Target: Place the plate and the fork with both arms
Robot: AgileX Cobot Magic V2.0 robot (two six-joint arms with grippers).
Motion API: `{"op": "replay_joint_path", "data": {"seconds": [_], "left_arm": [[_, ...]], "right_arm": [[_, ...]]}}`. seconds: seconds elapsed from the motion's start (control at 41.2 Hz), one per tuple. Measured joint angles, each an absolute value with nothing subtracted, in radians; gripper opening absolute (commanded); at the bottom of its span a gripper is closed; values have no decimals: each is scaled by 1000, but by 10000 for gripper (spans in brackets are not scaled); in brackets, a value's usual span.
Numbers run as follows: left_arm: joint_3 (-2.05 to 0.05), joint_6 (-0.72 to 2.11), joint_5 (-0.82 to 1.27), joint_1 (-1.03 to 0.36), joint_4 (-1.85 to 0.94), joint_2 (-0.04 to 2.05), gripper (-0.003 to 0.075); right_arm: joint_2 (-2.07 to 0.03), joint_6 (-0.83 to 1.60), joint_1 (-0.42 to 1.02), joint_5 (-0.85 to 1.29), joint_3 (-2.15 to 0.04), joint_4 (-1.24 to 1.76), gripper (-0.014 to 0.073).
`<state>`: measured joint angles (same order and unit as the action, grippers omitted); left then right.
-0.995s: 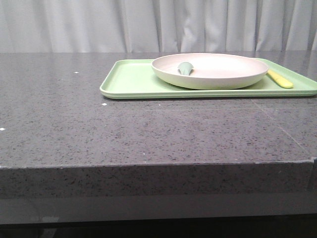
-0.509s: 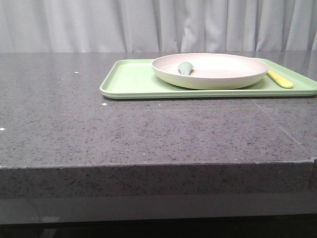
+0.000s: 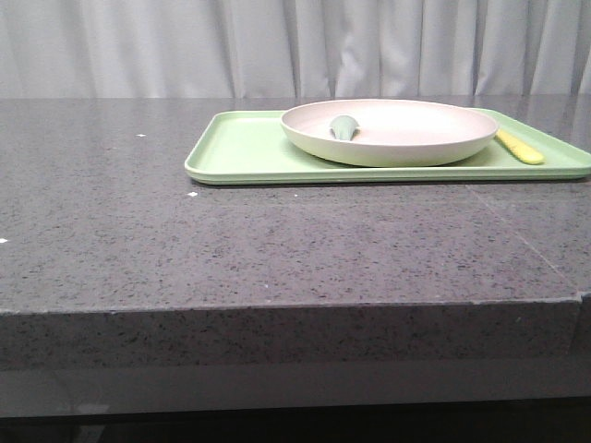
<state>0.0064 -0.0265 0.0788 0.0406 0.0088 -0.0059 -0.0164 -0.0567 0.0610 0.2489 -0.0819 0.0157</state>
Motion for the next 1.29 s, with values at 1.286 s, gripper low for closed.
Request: {"op": "replay_joint_path", "data": {"seconds": [1.286], "left_arm": [[6,-25,77,41,9,-6,-18]], "right_arm": [[9,-57,14,237,27,53,-117]]}}
